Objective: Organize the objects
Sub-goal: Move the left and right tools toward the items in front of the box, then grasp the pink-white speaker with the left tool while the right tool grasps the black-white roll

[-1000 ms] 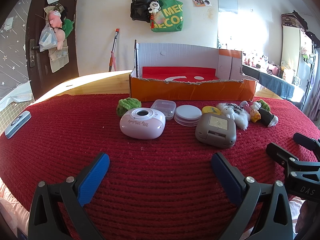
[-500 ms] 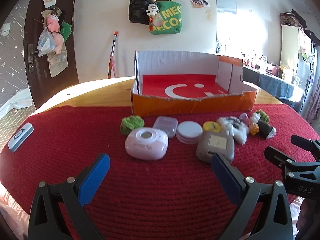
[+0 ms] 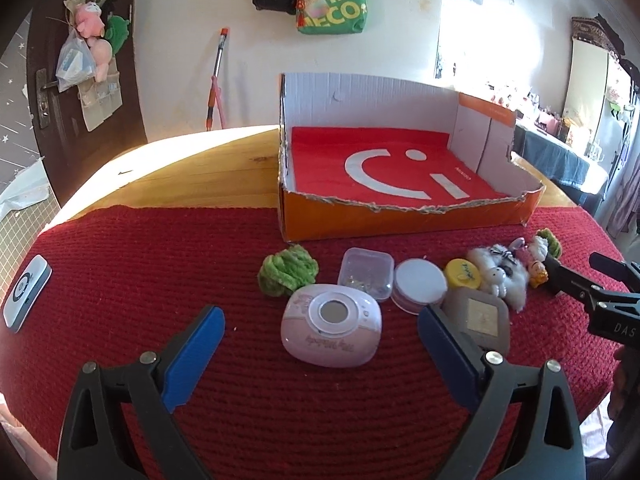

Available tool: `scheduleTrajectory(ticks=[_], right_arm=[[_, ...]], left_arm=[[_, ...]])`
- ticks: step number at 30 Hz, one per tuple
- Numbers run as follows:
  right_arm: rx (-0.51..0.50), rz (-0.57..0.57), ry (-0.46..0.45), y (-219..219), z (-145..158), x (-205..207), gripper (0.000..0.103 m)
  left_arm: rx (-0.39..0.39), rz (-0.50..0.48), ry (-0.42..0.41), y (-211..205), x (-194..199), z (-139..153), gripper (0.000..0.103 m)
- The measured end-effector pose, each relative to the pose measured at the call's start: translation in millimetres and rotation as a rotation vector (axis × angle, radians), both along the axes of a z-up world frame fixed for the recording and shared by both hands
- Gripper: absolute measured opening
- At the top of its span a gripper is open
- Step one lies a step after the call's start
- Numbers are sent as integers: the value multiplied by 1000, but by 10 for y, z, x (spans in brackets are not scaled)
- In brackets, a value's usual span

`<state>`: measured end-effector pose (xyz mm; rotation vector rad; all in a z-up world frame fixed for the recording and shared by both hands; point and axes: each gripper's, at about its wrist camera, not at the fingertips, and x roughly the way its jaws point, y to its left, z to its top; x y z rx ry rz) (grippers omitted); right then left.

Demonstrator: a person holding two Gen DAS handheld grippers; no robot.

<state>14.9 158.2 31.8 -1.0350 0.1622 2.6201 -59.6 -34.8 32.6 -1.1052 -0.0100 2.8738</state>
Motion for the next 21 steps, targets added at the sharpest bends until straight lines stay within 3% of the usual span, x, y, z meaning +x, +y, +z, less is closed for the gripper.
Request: scheduleTrajectory(ticks=[7, 8, 19, 20, 21], right_arm=[[-52, 12, -51, 122, -121, -54, 92], [-61, -134, -48, 126, -122, -60, 89], [-82, -57, -52, 78, -101, -156, 52], [-91, -130, -48, 71, -98, -170, 47], [-99, -122, -44, 66, -97, -175, 41]], left_arm=[[25, -25, -71, -107, -119, -98, 91], [29, -29, -78, -108, -130, -105, 89], [38, -82, -91, -69, -168, -87, 70], [40, -88, -92, -61, -171, -83, 67], [43, -95, -93, -55, -167, -82, 64]])
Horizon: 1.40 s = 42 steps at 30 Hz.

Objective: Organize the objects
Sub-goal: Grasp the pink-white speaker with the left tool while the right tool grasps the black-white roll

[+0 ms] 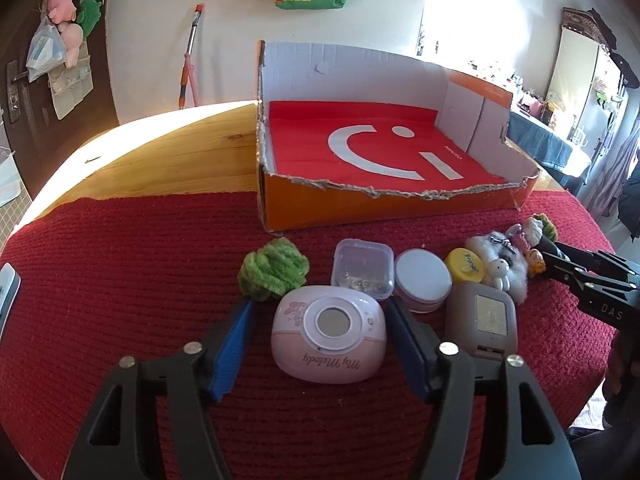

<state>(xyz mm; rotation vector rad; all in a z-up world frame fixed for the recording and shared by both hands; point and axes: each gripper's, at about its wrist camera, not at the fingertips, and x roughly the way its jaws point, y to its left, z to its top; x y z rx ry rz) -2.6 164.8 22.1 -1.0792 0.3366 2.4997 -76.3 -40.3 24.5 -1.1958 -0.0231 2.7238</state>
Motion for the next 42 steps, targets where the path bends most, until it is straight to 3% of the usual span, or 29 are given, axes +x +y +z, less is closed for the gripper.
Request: scheduleTrajectory(ticks=[2, 22, 32, 42], right_arm=[[-16, 14, 11, -14, 5, -12, 33], [2, 17, 65, -120, 203, 80, 33], [19, 16, 130, -87, 492, 55, 33], [14, 63, 133, 149, 726, -291, 33]], left_arm=[[0, -10, 4, 19, 4, 6, 55], [0, -31, 85, 83, 157, 235, 55], [7, -39, 165, 86, 64, 573, 55], [56, -80, 82, 18, -495, 736, 55]])
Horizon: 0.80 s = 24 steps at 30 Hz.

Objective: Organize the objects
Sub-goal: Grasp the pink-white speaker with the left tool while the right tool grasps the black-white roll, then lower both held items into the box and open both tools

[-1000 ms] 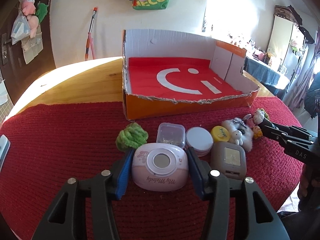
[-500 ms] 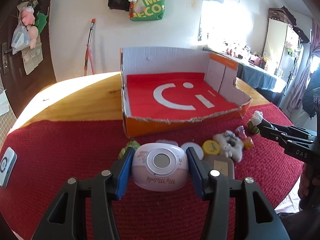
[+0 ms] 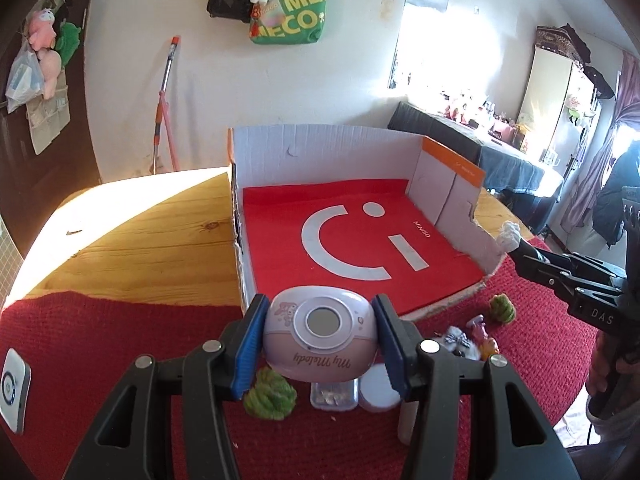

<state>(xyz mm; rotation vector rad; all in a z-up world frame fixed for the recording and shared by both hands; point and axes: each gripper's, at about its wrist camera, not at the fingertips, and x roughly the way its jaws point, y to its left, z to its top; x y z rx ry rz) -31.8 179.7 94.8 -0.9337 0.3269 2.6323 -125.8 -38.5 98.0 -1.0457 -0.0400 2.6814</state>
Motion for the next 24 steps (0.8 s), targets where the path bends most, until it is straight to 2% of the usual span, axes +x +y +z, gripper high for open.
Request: scheduleTrajectory(ticks=[4, 7, 15, 21, 24], right_arm=[[16, 35, -56, 129, -18, -251, 33], [-21, 63, -104, 275, -82, -434, 33], [-25, 136, -253, 417, -213, -813, 33], [-57, 173, -339, 465, -308, -915, 33], [-75, 183, -377, 505, -361, -952, 33]], left_arm=[[-20, -24, -57, 9, -263, -42, 55], [-54, -49, -103, 34, -444, -120, 55], [-112, -128, -209, 159, -716, -310, 55], [-137, -172, -272, 225, -822, -377, 55], [-117, -192, -324, 236, -887, -407, 55]])
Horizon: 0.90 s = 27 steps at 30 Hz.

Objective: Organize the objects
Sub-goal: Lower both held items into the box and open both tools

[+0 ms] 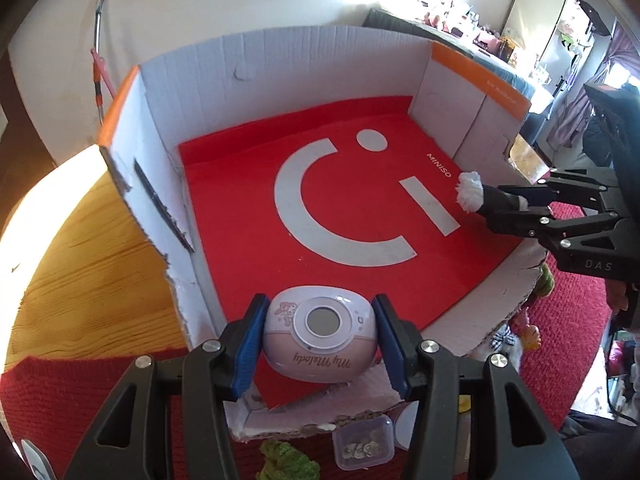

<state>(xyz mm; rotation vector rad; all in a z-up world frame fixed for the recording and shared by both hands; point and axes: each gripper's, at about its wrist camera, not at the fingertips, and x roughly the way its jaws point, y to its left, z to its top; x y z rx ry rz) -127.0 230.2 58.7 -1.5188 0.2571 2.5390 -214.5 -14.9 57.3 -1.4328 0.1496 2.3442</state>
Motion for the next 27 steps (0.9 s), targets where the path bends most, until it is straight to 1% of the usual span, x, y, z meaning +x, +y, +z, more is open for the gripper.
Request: scheduleTrajectory(ticks=[1, 7, 13, 16, 27], right_arm=[[-8, 3, -16, 14, -22, -10, 33], [-18, 37, -76, 38, -75, -75, 33], [35, 81, -129, -22, -121, -120, 33], [58, 98, -143, -47, -130, -108, 33], [64, 110, -152, -32, -89, -18, 33]], left_arm=[[-4, -5, -10, 9, -16, -12, 55], [-88, -53, -5, 112, -35, -59, 55], [-162, -100, 9, 209, -4, -110, 55], [-158, -101, 0, 209, -20, -107, 55], [-168, -111, 0, 205, -13, -57, 55]])
